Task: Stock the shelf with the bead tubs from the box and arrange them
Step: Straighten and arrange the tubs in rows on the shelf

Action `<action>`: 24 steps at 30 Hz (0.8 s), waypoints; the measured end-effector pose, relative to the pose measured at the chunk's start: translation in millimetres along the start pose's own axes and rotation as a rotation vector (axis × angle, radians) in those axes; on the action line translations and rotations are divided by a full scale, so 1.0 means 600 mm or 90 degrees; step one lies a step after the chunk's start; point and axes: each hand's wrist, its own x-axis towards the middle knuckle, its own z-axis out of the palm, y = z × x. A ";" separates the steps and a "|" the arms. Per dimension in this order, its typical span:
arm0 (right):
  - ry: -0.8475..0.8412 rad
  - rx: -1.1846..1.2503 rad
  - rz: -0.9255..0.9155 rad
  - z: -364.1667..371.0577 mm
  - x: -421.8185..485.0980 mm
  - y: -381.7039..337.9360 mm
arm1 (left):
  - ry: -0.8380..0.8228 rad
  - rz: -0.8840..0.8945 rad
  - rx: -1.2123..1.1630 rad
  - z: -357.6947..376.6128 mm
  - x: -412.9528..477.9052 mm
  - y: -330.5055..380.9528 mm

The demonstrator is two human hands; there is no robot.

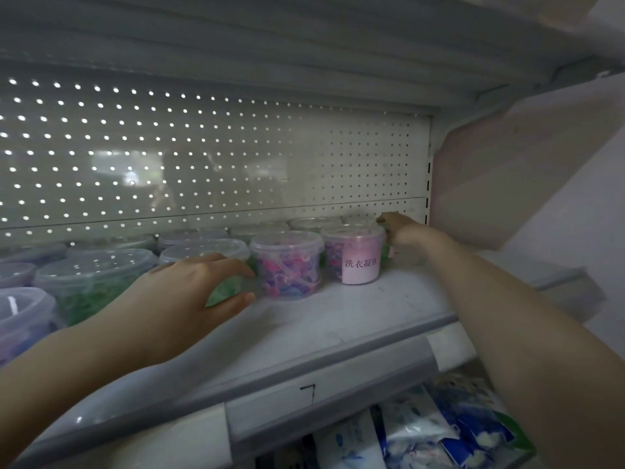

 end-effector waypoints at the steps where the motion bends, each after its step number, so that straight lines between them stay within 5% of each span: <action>1: 0.000 -0.002 0.001 0.000 0.001 0.000 | -0.005 -0.007 0.003 -0.001 0.000 -0.001; 7: 0.203 0.002 0.057 -0.005 -0.002 -0.013 | 0.005 0.010 0.017 -0.003 -0.004 -0.006; 14: 0.037 0.022 0.038 -0.001 -0.023 -0.016 | 0.063 0.047 -0.008 -0.007 -0.012 -0.012; 24: 0.136 0.105 -0.050 -0.006 -0.121 -0.045 | 0.057 0.045 -0.050 -0.026 -0.024 -0.026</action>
